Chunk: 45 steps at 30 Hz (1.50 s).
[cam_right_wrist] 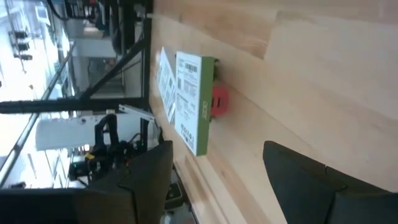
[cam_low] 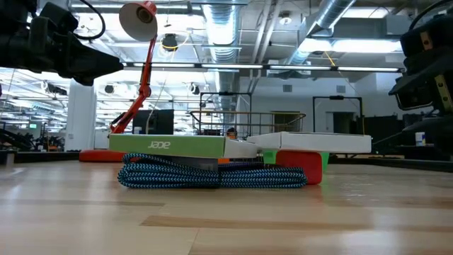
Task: Pick and place items into bin
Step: Put the white card reader box into the green bin
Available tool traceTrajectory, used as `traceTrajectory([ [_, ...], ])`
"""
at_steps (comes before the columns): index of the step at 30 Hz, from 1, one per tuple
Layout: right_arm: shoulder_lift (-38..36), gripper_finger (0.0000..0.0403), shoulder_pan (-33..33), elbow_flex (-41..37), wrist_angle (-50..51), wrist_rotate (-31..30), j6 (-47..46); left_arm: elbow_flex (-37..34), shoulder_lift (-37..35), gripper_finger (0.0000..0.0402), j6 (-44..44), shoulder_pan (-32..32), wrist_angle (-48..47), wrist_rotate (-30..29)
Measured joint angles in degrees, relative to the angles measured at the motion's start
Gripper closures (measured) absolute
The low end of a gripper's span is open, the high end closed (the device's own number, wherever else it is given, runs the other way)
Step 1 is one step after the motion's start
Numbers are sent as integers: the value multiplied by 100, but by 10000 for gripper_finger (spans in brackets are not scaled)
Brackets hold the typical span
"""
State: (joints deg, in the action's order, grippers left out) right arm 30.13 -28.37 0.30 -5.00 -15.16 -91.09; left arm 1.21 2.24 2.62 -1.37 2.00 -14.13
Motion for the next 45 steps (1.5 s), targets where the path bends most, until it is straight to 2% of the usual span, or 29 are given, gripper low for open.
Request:
traceTrajectory([
  [11,1561,158,-329,245,-1176,-745,-194,0,0,271,-10,0,0,0],
  [26,3761,158,-562,689,-2578,-725,-884,-2,1,271,-7,0,0,0],
  [41,5643,158,-801,1519,-3450,-665,-1246,-2,2,271,44,-2,0,0],
  [45,6014,158,-800,1779,-3457,-479,-1264,-2,2,271,-2,1,0,0],
])
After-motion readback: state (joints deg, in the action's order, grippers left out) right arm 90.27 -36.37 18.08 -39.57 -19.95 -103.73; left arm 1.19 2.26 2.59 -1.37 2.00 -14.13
